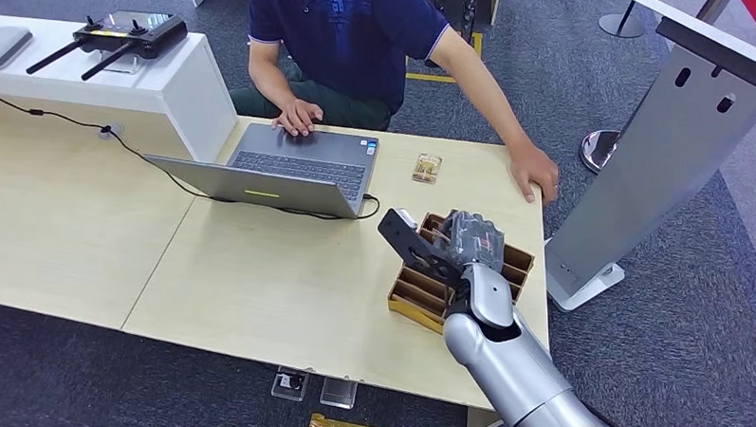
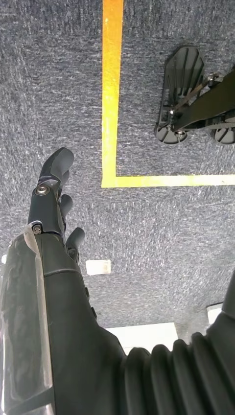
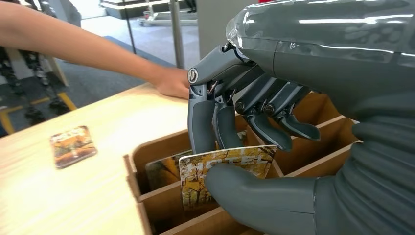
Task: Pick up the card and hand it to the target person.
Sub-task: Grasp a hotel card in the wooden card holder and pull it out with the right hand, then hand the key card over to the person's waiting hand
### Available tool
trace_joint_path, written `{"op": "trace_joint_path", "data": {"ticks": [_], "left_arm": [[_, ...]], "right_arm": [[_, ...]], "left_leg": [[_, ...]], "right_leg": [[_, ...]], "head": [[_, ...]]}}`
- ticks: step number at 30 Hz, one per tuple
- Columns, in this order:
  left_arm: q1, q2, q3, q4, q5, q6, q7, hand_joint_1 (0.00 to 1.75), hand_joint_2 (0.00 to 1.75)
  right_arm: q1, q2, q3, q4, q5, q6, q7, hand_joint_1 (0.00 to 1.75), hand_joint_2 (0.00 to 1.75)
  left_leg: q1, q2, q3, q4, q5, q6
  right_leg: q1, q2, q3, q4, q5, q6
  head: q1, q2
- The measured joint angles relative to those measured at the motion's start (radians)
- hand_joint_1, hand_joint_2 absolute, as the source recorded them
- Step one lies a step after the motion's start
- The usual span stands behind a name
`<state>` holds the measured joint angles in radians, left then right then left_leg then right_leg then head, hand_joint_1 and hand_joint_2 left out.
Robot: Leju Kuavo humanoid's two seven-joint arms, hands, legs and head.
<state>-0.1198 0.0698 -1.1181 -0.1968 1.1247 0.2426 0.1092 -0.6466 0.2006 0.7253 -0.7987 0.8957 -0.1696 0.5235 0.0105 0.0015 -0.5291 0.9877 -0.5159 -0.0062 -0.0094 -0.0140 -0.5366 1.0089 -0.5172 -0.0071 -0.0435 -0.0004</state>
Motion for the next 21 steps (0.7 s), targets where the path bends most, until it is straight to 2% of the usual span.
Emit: {"op": "trace_joint_path", "data": {"ticks": [6,12,17,21], "left_arm": [[0.000,0.000,0.000,0.000,0.005,-0.001,-0.004,0.00,1.75],[-0.001,0.000,0.000,0.000,-0.005,-0.007,-0.007,0.00,1.75],[-0.005,0.000,0.000,0.000,-0.020,-0.011,-0.008,0.00,1.75],[-0.009,0.000,-0.001,0.000,-0.031,-0.017,-0.007,0.00,1.75]], "right_arm": [[-0.009,0.002,0.002,-0.067,-0.030,-0.001,-0.110,1.75,1.75],[-0.075,0.019,0.006,-0.096,-0.061,-0.021,-0.226,1.75,1.75],[-0.156,0.046,0.012,-0.052,-0.064,-0.110,-0.331,1.75,1.75],[-0.215,0.071,0.019,0.032,-0.030,-0.201,-0.382,1.75,1.75]], "left_leg": [[0.000,0.000,0.000,0.000,0.000,0.000],[0.000,0.000,0.000,0.000,0.000,0.000],[0.000,0.000,0.000,0.000,0.000,0.000],[0.000,0.000,0.000,0.000,0.000,0.000]], "right_leg": [[0.000,0.000,0.000,0.000,0.000,0.000],[0.000,0.000,0.000,0.000,0.000,0.000],[0.000,0.000,0.000,0.000,0.000,0.000],[0.000,0.000,0.000,0.000,0.000,0.000]], "head": [[0.000,0.000],[0.000,0.000],[0.000,0.000],[0.000,0.000]]}}
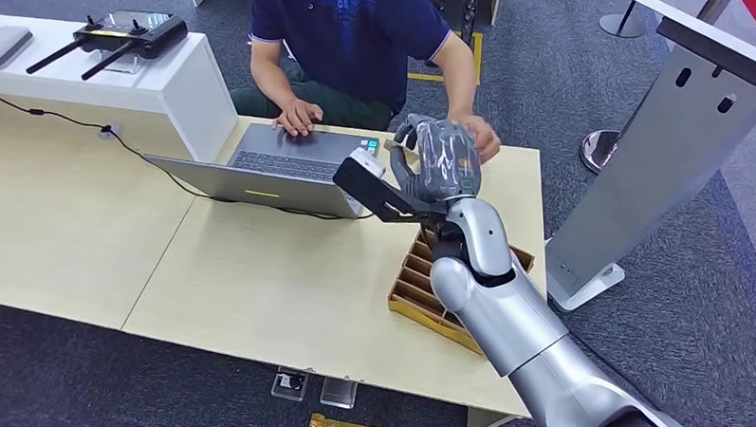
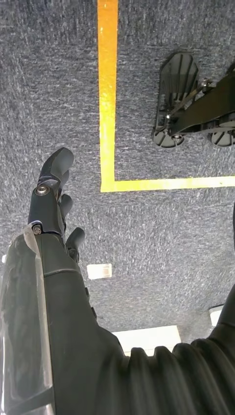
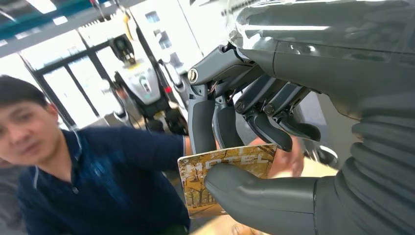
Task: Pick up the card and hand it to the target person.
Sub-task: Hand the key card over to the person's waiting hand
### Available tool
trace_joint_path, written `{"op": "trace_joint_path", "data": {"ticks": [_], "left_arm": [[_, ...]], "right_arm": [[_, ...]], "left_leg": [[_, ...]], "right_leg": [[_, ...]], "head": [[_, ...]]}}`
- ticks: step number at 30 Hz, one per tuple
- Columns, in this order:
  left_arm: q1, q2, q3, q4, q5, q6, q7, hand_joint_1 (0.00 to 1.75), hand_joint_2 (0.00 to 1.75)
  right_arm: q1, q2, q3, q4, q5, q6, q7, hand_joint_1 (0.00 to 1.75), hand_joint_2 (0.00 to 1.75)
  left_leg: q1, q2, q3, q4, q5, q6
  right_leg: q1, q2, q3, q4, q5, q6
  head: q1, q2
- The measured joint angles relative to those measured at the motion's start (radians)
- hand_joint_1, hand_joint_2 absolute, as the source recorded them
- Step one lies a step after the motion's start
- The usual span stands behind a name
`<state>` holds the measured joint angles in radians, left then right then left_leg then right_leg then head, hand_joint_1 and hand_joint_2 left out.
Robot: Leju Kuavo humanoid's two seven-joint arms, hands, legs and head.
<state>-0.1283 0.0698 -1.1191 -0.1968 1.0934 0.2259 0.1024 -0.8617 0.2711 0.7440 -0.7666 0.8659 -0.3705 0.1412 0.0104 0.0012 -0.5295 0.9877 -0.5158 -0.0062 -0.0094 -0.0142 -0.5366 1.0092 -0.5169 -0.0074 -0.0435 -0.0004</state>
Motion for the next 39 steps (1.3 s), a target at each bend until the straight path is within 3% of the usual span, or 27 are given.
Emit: {"op": "trace_joint_path", "data": {"ticks": [14,22,26,28,32,39], "left_arm": [[-0.018,0.000,-0.022,0.000,-0.028,-0.011,0.015,0.00,1.75],[-0.019,0.000,-0.034,0.000,-0.037,-0.017,0.019,0.00,1.75],[-0.026,0.001,-0.043,0.000,-0.045,-0.024,0.017,0.00,1.75],[-0.031,0.001,-0.048,0.000,-0.051,-0.025,0.018,0.00,1.75],[-0.037,0.001,-0.055,0.000,-0.053,-0.023,0.019,0.00,0.00],[-0.037,0.002,-0.058,0.000,-0.042,-0.015,0.015,0.00,0.00]], "right_arm": [[-0.051,-0.007,0.014,0.261,0.203,-0.250,0.049,1.75,1.75],[-0.051,-0.024,0.014,0.312,0.302,-0.292,0.083,1.75,1.75],[-0.051,-0.032,0.014,0.322,0.360,-0.292,0.100,0.00,1.75],[-0.051,-0.035,0.014,0.324,0.371,-0.292,0.101,0.00,1.75],[-0.051,-0.041,0.013,0.326,0.389,-0.293,0.098,0.00,1.75],[-0.035,-0.051,-0.017,0.298,0.424,-0.293,0.049,0.00,1.75]], "left_leg": [[0.000,0.000,0.000,0.000,0.000,0.000],[0.000,0.000,0.000,0.000,0.000,0.000],[0.000,0.000,0.000,0.000,0.000,0.000],[0.000,0.000,0.000,0.000,0.000,0.000],[0.000,0.000,0.000,0.000,0.000,0.000],[0.000,0.000,0.000,0.000,0.000,0.000]], "right_leg": [[0.000,0.000,0.000,0.000,0.000,0.000],[0.000,0.000,-0.001,0.000,0.000,0.000],[0.000,0.000,-0.001,0.000,0.000,0.000],[0.000,0.000,-0.001,0.000,0.000,0.000],[0.000,0.000,-0.001,0.000,0.000,0.000],[0.000,0.000,-0.001,0.000,0.000,0.000]], "head": [[0.000,0.000],[0.000,0.000],[0.000,0.000],[0.000,0.000],[0.000,0.000],[0.000,0.000]]}}
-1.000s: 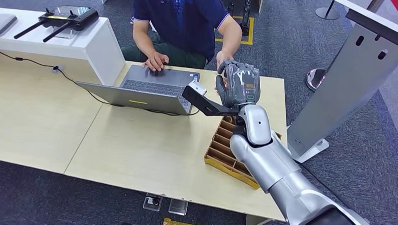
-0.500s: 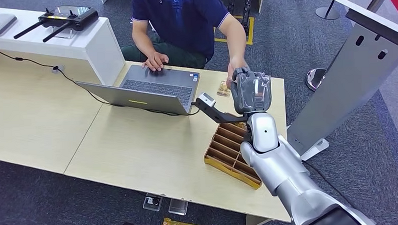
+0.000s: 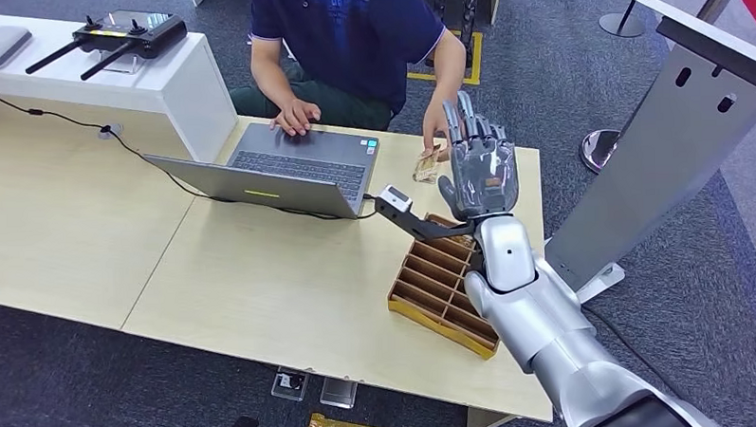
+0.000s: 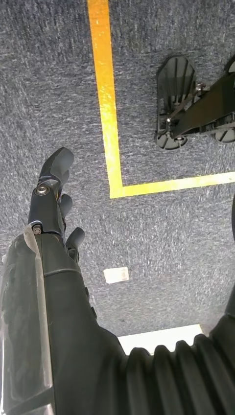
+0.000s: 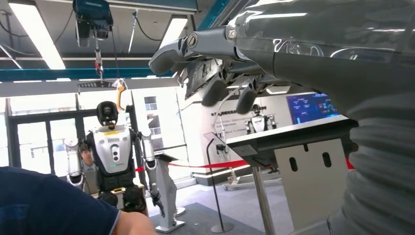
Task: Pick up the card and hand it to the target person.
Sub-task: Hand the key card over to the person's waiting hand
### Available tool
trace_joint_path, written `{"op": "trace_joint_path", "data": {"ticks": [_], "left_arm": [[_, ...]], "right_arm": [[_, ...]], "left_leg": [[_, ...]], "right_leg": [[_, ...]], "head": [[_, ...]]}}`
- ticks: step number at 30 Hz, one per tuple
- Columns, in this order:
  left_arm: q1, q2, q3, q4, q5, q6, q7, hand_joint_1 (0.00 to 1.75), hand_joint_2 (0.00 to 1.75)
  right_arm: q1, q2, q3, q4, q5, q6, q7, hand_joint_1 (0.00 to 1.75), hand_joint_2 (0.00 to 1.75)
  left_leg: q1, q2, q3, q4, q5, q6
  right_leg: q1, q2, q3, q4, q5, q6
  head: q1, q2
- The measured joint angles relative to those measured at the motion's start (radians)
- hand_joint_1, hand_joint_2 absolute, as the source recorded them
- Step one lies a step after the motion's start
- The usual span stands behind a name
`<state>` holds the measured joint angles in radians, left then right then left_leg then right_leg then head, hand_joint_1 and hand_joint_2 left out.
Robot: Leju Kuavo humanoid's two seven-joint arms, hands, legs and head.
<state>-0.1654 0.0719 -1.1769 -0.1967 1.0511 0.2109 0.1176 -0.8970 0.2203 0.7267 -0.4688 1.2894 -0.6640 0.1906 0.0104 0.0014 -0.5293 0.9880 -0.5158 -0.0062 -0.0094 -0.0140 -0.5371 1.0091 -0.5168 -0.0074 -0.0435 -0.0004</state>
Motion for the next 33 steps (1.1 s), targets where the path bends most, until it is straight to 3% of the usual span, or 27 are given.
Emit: {"op": "trace_joint_path", "data": {"ticks": [4,9,16,21,25,29,30,33], "left_arm": [[0.004,0.003,0.000,0.000,0.014,0.002,-0.011,0.00,0.00],[0.014,0.009,0.000,0.001,0.031,0.005,-0.026,0.00,0.00],[0.039,0.023,0.000,0.003,0.050,0.006,-0.047,0.00,0.00],[0.048,0.029,0.001,0.003,0.073,0.008,-0.056,0.00,0.00],[0.050,0.032,0.003,0.003,0.085,0.012,-0.064,0.00,0.00],[0.050,0.034,0.009,0.003,0.099,0.013,-0.063,0.00,0.00],[0.050,0.034,0.011,0.003,0.102,0.013,-0.063,0.00,0.00],[0.050,0.036,0.014,0.003,0.111,0.015,-0.062,0.00,0.00]], "right_arm": [[0.031,-0.002,-0.067,-0.062,-0.078,0.000,-0.130,0.00,1.75],[0.073,-0.006,-0.158,-0.153,-0.321,0.020,-0.256,0.00,1.75],[0.231,-0.095,-0.206,-0.485,-0.811,0.234,-0.228,0.00,1.75],[0.360,-0.184,-0.243,-0.737,-1.142,0.440,-0.276,0.00,1.75],[0.476,-0.247,-0.273,-0.887,-1.308,0.523,-0.331,0.00,1.75],[0.597,-0.291,-0.299,-0.981,-1.414,0.578,-0.412,0.00,0.00],[0.620,-0.299,-0.302,-0.996,-1.429,0.590,-0.429,0.00,0.00],[0.676,-0.318,-0.313,-1.025,-1.459,0.622,-0.464,0.00,1.31]], "left_leg": [[0.000,0.000,0.000,0.000,0.000,0.000],[0.000,0.000,0.000,0.000,0.000,0.000],[0.000,0.000,0.001,0.000,0.000,0.000],[0.000,0.000,0.001,0.000,0.000,0.000],[0.000,0.000,0.001,0.000,0.000,0.000],[0.000,0.000,0.001,0.000,0.000,0.000],[0.000,0.000,0.000,0.000,0.000,0.000],[0.000,0.000,0.000,0.000,0.000,0.000]], "right_leg": [[0.000,0.000,0.000,0.000,0.000,0.000],[0.000,0.000,0.000,0.000,0.000,0.000],[0.000,0.000,0.000,-0.001,0.000,0.000],[0.000,0.000,0.000,-0.001,0.000,0.000],[0.000,0.000,0.000,-0.001,0.000,0.000],[0.000,0.000,0.000,-0.001,0.000,0.000],[0.000,0.000,0.000,-0.001,0.000,0.000],[0.000,0.000,0.000,-0.001,0.000,0.000]], "head": [[0.000,0.000],[0.000,0.000],[0.000,0.000],[0.000,0.000],[-0.001,0.000],[-0.001,0.000],[-0.001,0.000],[-0.001,0.000]]}}
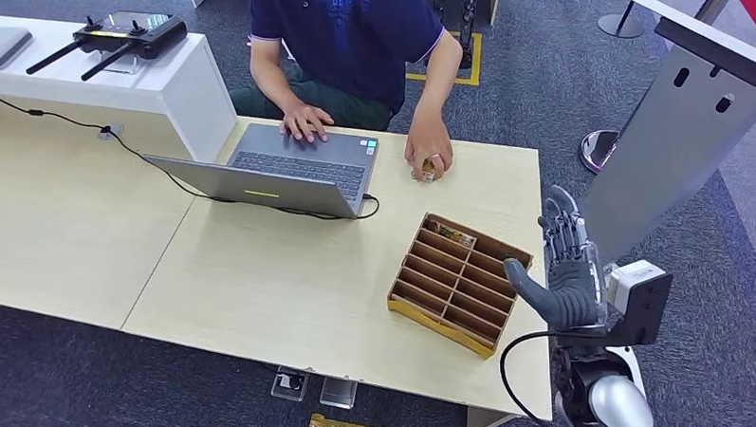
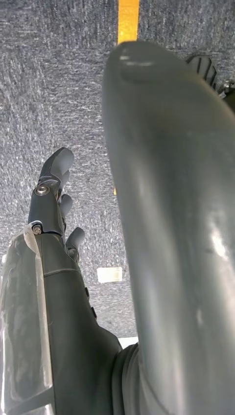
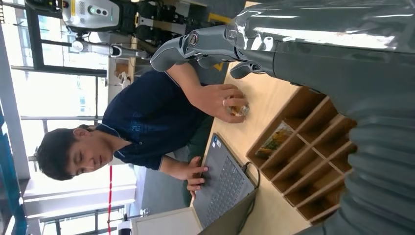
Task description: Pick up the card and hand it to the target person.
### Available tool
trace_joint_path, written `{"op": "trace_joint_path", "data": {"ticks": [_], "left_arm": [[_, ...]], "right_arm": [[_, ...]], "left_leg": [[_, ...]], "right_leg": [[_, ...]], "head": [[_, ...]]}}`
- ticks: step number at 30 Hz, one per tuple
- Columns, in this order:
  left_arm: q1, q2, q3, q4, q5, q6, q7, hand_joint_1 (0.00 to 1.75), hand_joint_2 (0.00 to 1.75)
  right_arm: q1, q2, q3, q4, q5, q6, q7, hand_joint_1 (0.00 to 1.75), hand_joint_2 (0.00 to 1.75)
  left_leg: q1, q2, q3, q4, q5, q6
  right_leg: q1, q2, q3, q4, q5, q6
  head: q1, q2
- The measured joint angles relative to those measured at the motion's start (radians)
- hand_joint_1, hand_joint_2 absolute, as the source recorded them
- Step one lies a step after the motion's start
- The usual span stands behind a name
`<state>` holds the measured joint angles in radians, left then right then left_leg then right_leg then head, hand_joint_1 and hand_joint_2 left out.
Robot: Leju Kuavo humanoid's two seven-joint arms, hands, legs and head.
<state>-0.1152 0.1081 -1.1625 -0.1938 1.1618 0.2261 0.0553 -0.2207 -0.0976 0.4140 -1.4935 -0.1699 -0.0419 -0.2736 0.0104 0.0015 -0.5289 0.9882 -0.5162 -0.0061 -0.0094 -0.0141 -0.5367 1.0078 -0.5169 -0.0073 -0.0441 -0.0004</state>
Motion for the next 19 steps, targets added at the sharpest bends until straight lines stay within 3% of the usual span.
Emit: {"op": "trace_joint_path", "data": {"ticks": [1,7,19], "left_arm": [[0.000,0.001,0.002,0.000,0.003,0.001,0.000,0.00,0.00],[0.000,0.001,0.020,0.000,0.024,0.012,0.001,0.00,0.00],[-0.001,0.001,0.042,0.000,0.028,0.014,0.008,0.00,0.00]], "right_arm": [[0.015,-0.005,-0.004,-0.006,-0.006,0.012,-0.006,0.00,1.75],[0.094,-0.024,-0.018,-0.018,-0.048,0.127,-0.031,0.00,1.75],[0.131,-0.032,-0.029,0.027,-0.019,0.168,-0.073,0.00,1.75]], "left_leg": [[0.000,0.000,0.000,0.000,0.000,0.000],[0.000,0.000,0.000,0.000,0.000,0.000],[0.000,0.000,0.000,0.000,0.000,0.000]], "right_leg": [[0.000,0.000,0.000,0.000,0.000,0.000],[0.000,0.000,0.000,0.000,0.000,0.000],[0.000,0.000,0.000,0.000,0.000,0.000]], "head": [[0.000,0.000],[0.000,0.000],[0.000,0.000]]}}
